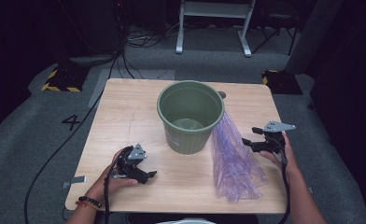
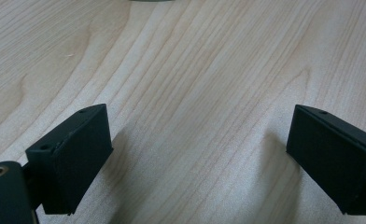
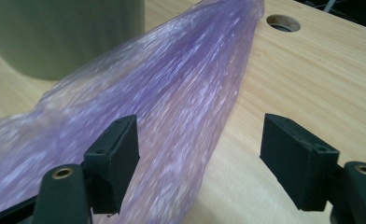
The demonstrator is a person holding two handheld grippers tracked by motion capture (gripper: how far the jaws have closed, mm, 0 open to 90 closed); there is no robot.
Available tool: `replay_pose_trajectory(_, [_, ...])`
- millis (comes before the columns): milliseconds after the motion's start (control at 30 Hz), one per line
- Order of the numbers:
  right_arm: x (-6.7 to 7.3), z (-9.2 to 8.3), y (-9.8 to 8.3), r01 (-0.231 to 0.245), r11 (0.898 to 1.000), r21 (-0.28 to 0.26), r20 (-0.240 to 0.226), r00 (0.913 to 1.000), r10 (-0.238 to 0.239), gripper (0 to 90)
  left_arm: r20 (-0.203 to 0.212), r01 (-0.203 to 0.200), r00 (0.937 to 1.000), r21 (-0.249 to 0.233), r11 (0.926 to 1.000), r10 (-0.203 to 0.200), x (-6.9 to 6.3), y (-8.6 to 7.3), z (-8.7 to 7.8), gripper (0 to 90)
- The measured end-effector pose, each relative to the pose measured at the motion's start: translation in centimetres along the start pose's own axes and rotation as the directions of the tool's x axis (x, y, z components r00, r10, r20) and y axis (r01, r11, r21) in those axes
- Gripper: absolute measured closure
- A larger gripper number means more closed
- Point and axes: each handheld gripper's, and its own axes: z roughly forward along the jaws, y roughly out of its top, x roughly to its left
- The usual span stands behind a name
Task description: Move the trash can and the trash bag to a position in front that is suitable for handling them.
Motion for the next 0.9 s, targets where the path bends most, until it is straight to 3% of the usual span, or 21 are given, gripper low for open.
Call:
replay_pose_trajectory(100, [0.0,0.7,0.6,-0.006,1.000,-0.007,-0.019,0.9998,0.006,27.8,0.000,0.001,1.0000,0.000,1.0000,-0.001,0.0,0.0,0.0,6.2])
replay_pose_trajectory(200, [0.5,2.5,1.2,0.036,0.998,0.058,-0.017,0.9992,-0.035,28.9,0.000,0.001,1.0000,0.000,1.0000,-0.001,0.0,0.0,0.0,6.2])
replay_pose_trajectory(500, [-0.1,4.8,-0.2,0.016,0.989,0.145,-0.051,0.9987,-0.009,36.7,0.001,-0.001,1.0000,0.000,1.0000,0.001,0.0,0.0,0.0,6.3])
replay_pose_trajectory(600, [-0.2,5.0,-0.6,0.006,0.988,0.151,-0.074,0.9972,0.005,38.7,0.001,0.000,1.0000,0.000,1.0000,0.000,0.0,0.0,0.0,6.3])
replay_pose_trajectory(900, [0.2,5.3,-1.1,0.006,0.990,0.143,-0.065,0.9979,0.004,44.7,-0.002,0.002,1.0000,-0.005,1.0000,-0.002,0.1,-0.1,-0.1,7.9])
